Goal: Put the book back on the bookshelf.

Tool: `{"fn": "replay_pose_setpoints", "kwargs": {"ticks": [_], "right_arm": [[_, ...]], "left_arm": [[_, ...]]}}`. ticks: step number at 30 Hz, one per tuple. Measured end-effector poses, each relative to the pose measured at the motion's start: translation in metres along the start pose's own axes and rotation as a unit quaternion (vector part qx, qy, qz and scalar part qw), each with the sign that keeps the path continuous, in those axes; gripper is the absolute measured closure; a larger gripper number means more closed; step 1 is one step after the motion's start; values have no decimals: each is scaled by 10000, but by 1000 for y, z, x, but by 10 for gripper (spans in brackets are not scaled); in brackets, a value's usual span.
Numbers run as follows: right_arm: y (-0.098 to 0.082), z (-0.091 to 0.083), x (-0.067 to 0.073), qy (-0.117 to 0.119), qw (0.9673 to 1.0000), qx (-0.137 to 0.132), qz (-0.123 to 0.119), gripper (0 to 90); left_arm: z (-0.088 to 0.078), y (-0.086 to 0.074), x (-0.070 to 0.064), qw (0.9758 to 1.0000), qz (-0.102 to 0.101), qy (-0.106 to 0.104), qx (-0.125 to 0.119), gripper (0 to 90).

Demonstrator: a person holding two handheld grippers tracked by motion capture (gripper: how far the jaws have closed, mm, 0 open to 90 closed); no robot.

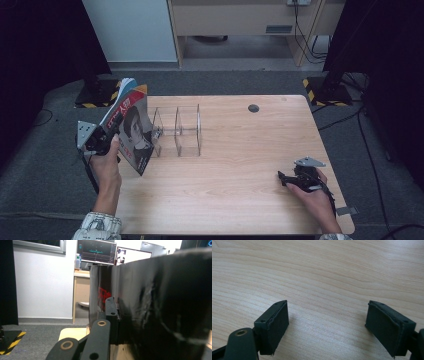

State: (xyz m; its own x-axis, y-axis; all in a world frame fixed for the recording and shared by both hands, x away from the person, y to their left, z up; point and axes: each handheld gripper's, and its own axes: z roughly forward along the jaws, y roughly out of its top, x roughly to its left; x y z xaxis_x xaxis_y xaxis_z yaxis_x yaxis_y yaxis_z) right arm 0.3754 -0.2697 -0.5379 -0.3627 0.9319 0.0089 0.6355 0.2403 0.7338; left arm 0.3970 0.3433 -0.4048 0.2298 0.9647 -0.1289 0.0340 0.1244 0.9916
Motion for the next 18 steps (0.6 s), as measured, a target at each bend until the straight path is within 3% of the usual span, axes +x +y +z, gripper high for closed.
{"fn": "replay_pose_setpoints", "kwargs": {"ticks": [18], "right_arm": [[0,0,0,11,10000,6,7,186]], "left_arm": [[2,3,6,9999,-32,-77,126,851]]}}
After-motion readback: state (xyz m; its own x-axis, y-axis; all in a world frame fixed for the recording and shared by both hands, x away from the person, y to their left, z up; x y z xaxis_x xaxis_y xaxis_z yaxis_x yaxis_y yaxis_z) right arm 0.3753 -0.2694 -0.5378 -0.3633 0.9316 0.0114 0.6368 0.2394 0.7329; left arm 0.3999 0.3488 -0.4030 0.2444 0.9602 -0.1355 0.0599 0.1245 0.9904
